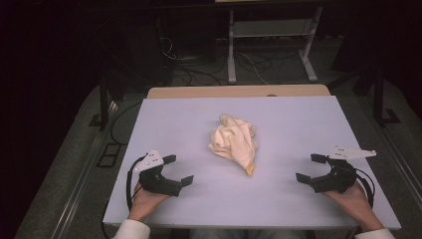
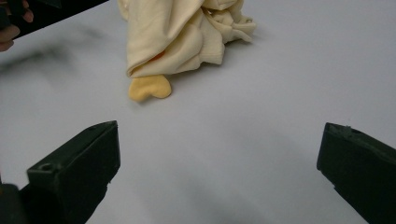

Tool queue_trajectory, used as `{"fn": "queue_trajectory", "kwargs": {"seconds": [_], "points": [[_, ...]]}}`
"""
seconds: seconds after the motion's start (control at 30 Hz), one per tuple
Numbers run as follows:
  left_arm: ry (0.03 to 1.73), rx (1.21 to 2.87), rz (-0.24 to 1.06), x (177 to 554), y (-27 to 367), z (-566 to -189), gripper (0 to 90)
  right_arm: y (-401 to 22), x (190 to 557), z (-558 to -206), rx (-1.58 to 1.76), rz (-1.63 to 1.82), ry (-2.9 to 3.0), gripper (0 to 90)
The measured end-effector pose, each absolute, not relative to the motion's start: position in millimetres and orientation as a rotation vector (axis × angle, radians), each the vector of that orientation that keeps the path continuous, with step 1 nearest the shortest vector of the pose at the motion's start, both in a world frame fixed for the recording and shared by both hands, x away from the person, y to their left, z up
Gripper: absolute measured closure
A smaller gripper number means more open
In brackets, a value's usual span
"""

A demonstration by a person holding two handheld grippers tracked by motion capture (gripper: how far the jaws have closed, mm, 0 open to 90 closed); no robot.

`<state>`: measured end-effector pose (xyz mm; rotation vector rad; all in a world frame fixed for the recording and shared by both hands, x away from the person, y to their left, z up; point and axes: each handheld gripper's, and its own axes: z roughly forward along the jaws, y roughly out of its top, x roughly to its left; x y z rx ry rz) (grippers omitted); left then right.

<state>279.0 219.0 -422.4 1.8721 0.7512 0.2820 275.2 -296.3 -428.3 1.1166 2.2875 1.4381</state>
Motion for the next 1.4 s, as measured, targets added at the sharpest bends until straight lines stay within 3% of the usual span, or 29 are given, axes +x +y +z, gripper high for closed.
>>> {"fn": "queue_trajectory", "kwargs": {"seconds": [1.4], "points": [[0.742, 1.876, 0.291, 279.8, 218.0, -421.4, 0.0, -291.5, 276.0, -425.6, 1.095, 1.413, 2.288, 0.0]]}}
